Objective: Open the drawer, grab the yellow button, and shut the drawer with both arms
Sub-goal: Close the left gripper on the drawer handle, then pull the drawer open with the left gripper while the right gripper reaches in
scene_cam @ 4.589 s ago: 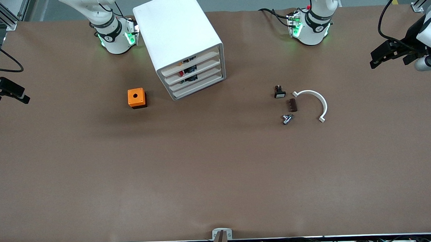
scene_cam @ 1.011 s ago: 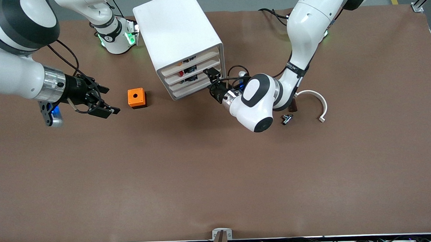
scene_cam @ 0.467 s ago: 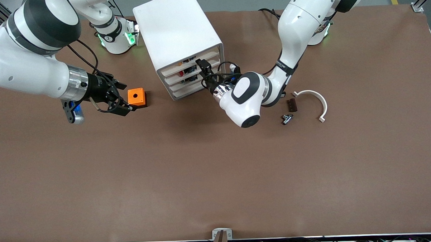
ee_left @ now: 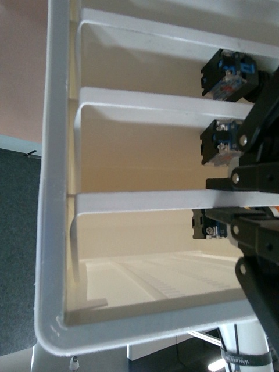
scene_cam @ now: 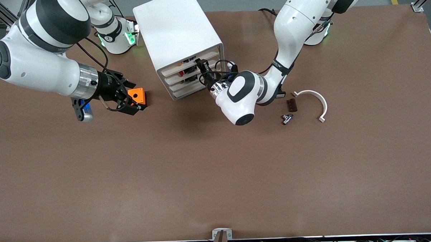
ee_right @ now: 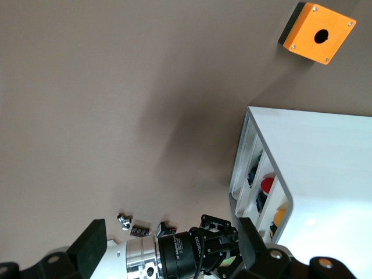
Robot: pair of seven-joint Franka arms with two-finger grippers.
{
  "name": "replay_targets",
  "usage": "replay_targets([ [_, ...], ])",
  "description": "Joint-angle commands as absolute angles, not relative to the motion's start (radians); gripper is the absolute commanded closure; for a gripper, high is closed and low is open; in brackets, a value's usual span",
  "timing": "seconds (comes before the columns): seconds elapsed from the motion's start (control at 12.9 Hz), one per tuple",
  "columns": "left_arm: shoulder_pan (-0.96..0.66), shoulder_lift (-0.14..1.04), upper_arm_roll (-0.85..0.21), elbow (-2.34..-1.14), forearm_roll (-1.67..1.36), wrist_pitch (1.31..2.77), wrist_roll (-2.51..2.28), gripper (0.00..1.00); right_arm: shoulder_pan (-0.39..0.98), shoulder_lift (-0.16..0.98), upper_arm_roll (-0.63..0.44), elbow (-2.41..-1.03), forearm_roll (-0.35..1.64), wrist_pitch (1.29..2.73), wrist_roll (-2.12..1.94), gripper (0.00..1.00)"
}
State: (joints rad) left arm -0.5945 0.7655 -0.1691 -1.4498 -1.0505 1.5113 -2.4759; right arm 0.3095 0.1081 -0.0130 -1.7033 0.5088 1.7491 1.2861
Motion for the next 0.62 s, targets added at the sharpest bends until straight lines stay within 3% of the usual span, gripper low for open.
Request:
replay_targets([
  [0.0, -0.592, 0.762, -0.166, -1.445, -1.060, 1.479, -2.490, 1.00, 0.337, 0.110, -0.021, -1.701, 0.531, 1.763, 1.308, 0.00],
  [0.54, -0.372, 0.770, -0.155, -1.361, -1.065, 1.460, -2.425, 1.00, 0.428, 0.115, -0.021, -1.710, 0.517, 1.807, 1.387, 0.00],
])
